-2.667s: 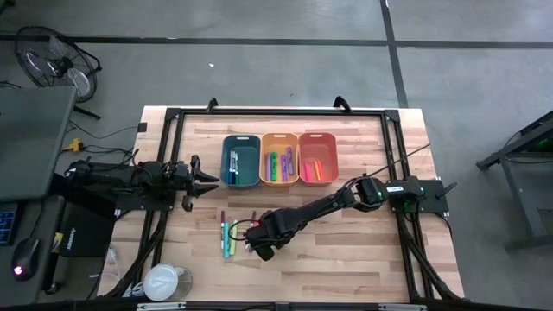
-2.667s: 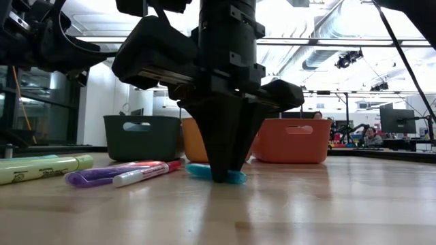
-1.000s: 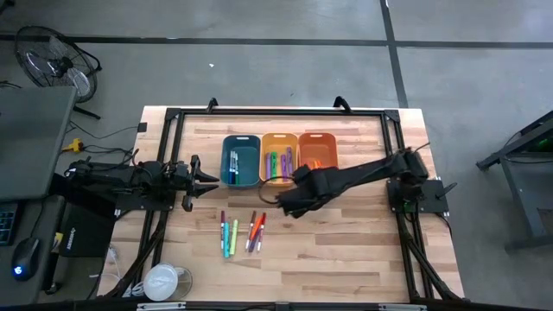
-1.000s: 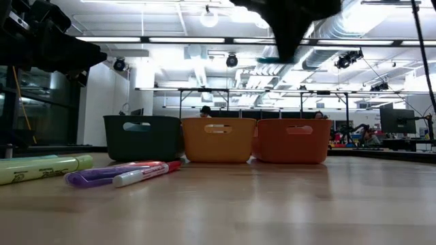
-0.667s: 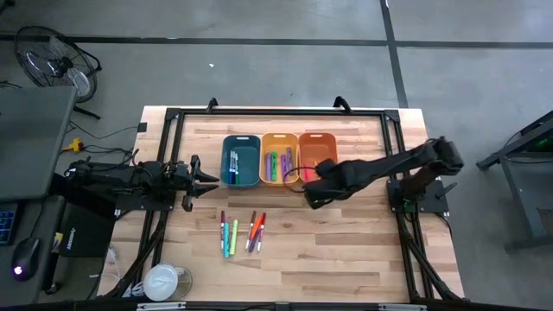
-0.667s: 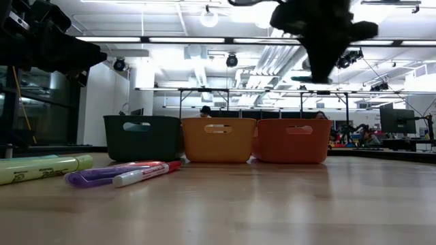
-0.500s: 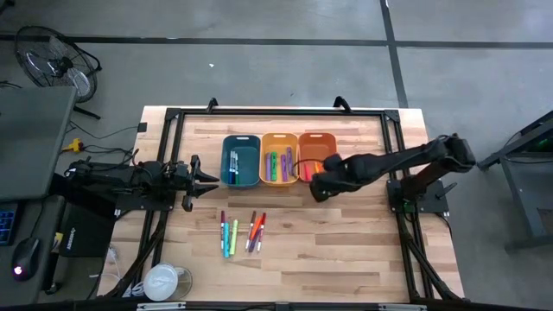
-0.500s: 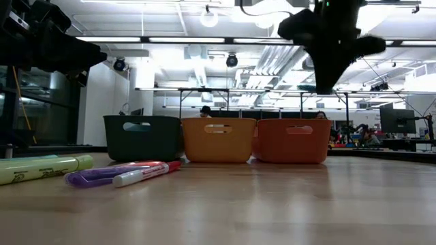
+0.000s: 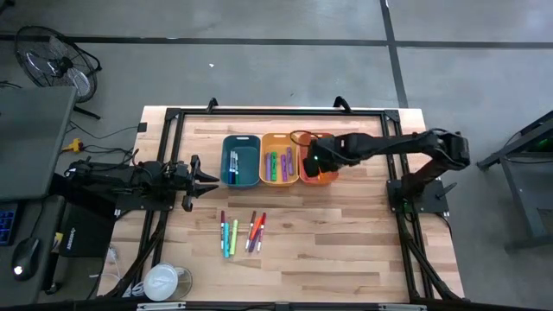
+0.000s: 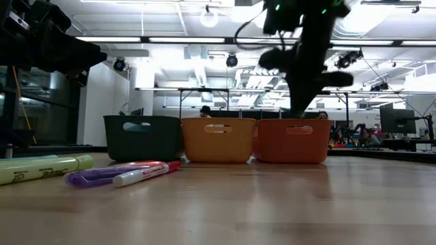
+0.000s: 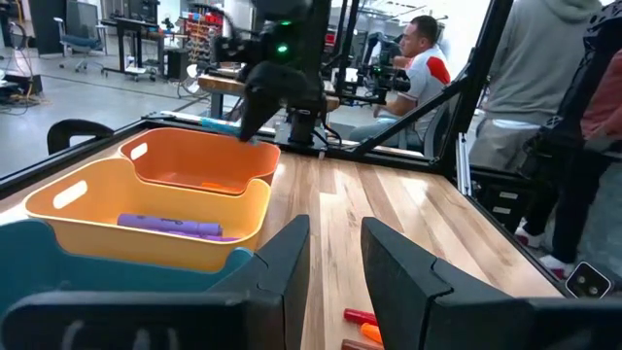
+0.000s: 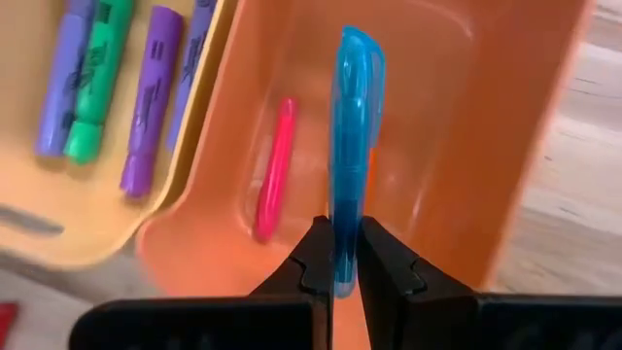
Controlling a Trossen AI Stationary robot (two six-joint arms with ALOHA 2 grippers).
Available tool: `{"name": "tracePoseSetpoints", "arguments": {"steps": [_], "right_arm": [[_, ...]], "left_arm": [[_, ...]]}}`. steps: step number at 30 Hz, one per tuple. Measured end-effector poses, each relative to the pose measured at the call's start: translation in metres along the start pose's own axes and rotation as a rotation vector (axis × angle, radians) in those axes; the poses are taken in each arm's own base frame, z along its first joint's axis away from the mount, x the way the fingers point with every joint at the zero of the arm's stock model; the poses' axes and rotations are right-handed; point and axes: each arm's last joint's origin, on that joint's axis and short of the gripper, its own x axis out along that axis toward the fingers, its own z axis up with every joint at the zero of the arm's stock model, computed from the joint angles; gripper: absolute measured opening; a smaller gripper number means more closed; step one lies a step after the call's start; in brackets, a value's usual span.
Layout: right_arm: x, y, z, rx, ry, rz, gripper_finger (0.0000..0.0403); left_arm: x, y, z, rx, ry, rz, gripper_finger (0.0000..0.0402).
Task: Pick & Place Markers
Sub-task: Put the blue pen into the orange bin, then put the red marker pen into the blue bin
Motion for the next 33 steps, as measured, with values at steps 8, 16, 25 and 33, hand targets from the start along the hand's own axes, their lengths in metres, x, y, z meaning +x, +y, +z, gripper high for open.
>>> {"name": "tracePoseSetpoints", "arguments": {"steps": [8,16,25,33], "right_arm": [[0.042,0.009,0.018,0.013,0.097,0.062,0.0017],[0.060,0.010,0.019,0.004,0.151,0.042,0.0017],[0.065,0.010,0.019,-0.002,0.166,0.047,0.0074],[0.064,0.011,0.019,-0.020,0.159,0.055,0.0084]], "left_arm": [[0.000,0.000,0.000,0.000,0.000,0.000,0.0094],[0.000,0.000,0.000,0.000,0.000,0.000,0.0094],[0.000,0.000,0.000,0.000,0.000,0.000,0.0094],[0.000,0.000,0.000,0.000,0.000,0.000,0.0094]]}}
